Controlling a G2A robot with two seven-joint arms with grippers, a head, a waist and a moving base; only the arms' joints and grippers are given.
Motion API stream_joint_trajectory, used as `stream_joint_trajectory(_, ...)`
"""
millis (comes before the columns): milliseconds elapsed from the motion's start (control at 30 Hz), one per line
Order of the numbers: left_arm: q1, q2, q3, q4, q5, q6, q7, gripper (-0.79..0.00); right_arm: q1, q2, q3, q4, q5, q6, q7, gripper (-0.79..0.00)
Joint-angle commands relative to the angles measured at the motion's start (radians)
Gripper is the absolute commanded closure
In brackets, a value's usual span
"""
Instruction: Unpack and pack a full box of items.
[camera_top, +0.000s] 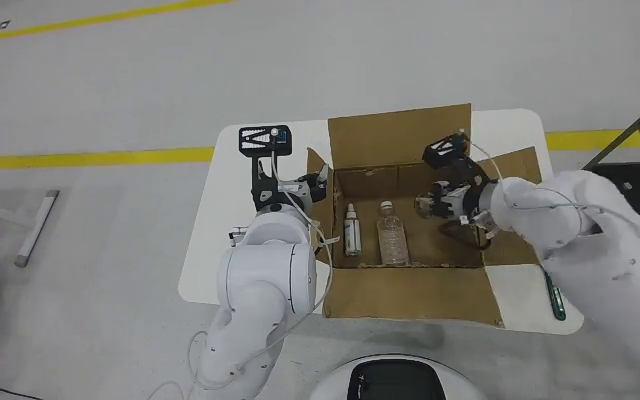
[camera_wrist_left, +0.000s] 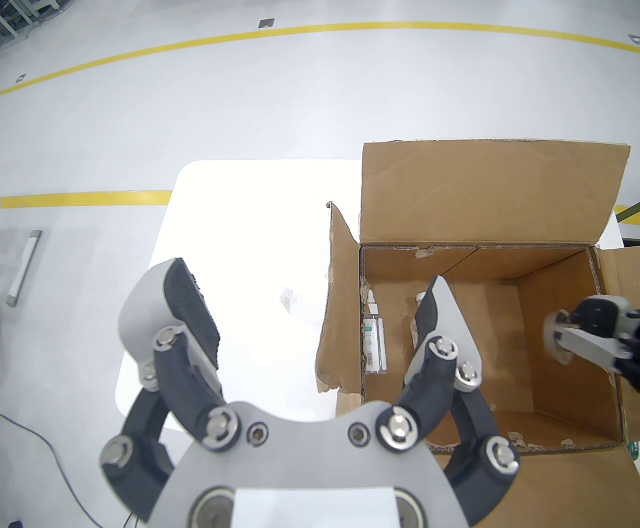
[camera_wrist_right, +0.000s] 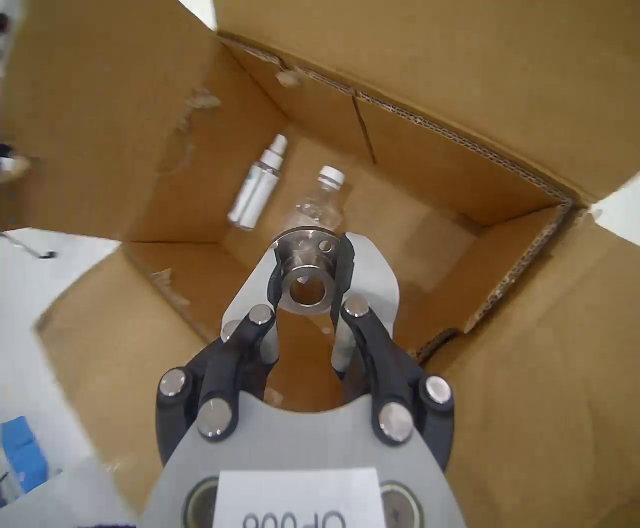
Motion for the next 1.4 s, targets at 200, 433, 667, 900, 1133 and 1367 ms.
stream_joint_trajectory(200, 0.0, 0.0, 0.0, 0.0, 0.0, 0.0, 0.0, -0.785, 0.085, -0.061, -0.285, 0.165, -0.287, 0.123, -0.083, 0.0)
stream_joint_trajectory(433, 0.0, 0.0, 0.0, 0.0, 0.0, 0.0, 0.0, -0.785, 0.123, -0.111, -0.376, 0.266, -0.327, 0.194, -0.099, 0.0)
stream_joint_trajectory(667, 0.0, 0.0, 0.0, 0.0, 0.0, 0.0, 0.0, -0.785, 0.144, -0.144, -0.396, 0.354, -0.301, 0.199, -0.109, -0.022)
stream_joint_trajectory(900, 0.0, 0.0, 0.0, 0.0, 0.0, 0.0, 0.0, -0.785, 0.155, -0.166, -0.398, 0.388, -0.286, 0.181, -0.106, -0.222)
stream_joint_trajectory(1133, 0.0, 0.0, 0.0, 0.0, 0.0, 0.0, 0.0, -0.785, 0.147, -0.171, -0.367, 0.375, -0.29, 0.156, -0.089, -0.36)
stream_joint_trajectory(1367, 0.0, 0.0, 0.0, 0.0, 0.0, 0.0, 0.0, -0.785, 0.106, -0.147, -0.22, 0.242, -0.253, 0.15, -0.071, -0.311)
